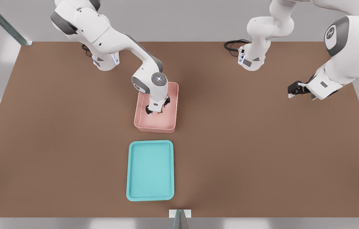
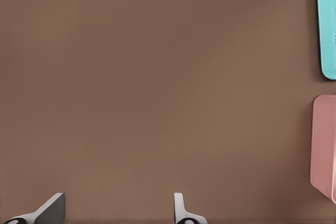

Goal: The left arm remains still, and the right arm places the button from the box into the tray

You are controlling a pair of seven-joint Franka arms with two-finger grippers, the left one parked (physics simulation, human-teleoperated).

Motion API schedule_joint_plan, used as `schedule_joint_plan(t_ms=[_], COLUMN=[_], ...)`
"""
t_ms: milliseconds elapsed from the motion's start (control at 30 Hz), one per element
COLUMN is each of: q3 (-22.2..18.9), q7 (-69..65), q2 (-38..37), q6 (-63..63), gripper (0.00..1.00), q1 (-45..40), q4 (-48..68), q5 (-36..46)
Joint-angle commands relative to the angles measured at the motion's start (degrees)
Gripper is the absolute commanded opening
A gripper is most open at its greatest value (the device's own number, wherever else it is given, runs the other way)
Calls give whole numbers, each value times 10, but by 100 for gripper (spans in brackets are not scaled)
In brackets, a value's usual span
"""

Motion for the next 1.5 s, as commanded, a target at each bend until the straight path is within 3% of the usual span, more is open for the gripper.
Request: schedule_joint_plan(t_ms=[0,467,500,533,567,700,867,967,1067,1233,1300,1367,1467], q3=[0,-9,-11,-11,-12,-12,-13,-2,12,-41,-82,-93,-97], q7=[259,260,260,260,260,260,261,245,76,72,70,73,83], q2=[1,44,47,48,48,52,54,-14,-84,134,191,268,295], q6=[57,102,103,103,103,103,100,35,-119,-112,-42,17,52], gripper=[100,100,95,75,67,46,43,43,43,44,44,44,50], q1=[0,3,3,3,3,3,-1,-25,-59,-60,-60,-55,-40], q4=[-14,-50,-50,-50,-50,-50,-46,-39,32,316,362,441,438], q5=[-34,-87,-88,-88,-88,-88,-87,-81,90,88,72,58,43])
